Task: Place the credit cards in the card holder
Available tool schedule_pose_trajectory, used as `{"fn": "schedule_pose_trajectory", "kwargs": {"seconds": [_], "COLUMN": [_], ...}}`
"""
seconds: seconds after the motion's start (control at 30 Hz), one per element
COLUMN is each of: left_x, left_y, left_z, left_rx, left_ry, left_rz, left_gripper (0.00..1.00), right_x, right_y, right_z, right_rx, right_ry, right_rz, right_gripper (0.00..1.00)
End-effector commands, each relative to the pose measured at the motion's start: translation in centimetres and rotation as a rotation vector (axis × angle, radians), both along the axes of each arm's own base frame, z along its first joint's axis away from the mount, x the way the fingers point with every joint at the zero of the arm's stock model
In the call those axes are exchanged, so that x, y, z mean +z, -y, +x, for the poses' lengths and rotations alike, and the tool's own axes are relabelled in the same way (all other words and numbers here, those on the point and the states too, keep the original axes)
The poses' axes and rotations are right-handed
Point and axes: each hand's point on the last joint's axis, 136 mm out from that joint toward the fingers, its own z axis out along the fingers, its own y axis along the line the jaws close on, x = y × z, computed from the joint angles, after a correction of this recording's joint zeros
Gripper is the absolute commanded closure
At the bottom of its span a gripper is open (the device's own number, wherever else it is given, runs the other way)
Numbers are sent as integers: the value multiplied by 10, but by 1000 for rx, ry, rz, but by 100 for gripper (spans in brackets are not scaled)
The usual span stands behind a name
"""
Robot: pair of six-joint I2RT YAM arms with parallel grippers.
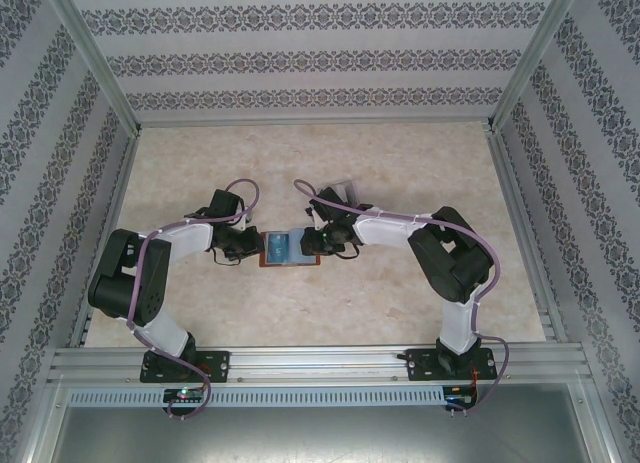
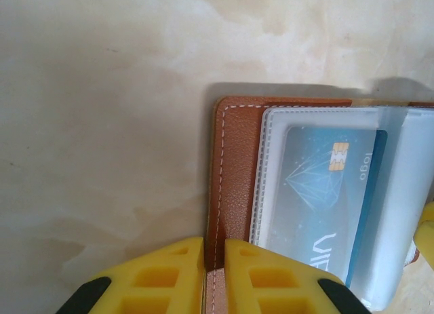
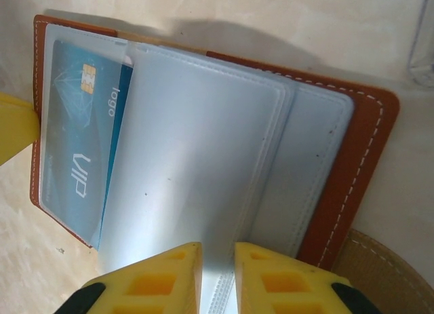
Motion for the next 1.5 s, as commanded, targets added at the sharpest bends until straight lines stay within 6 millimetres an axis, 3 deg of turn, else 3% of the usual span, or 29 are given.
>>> {"fn": "schedule_pose_trajectory", "kwargs": {"seconds": [0.0,0.13,0.23,0.47,0.57,0.63,0.83,0.97,1.2,1.47], "left_x": [-6,-7,-7,-6,-7,-7,-6,-5,2,-3], "left_y": [3,3,3,3,3,3,2,4,4,5], "left_z": [-5,-5,-6,-5,-5,-5,-5,-5,-4,-7], "left_rx": [-26,-26,-25,-22,-22,-21,-17,-14,-13,-17], "left_ry": [-18,-17,-17,-15,-15,-16,-14,-15,-1,-20], "left_rz": [-2,-2,-5,-4,-4,-4,-4,-12,-17,-25], "left_gripper": [84,84,84,84,84,85,85,85,85,85], "right_x": [1,4,6,10,11,11,7,7,19,1], "right_y": [-12,-18,-22,-26,-27,-28,-28,-24,-1,5], "right_z": [-2,0,0,2,2,2,3,3,3,-3], "right_rx": [25,26,31,40,39,38,35,16,-41,-72], "right_ry": [-7,-8,-5,4,3,4,3,11,66,39], "right_rz": [15,43,60,74,84,86,86,62,-28,-110], "right_gripper": [79,68,68,81,81,73,66,58,53,52]}}
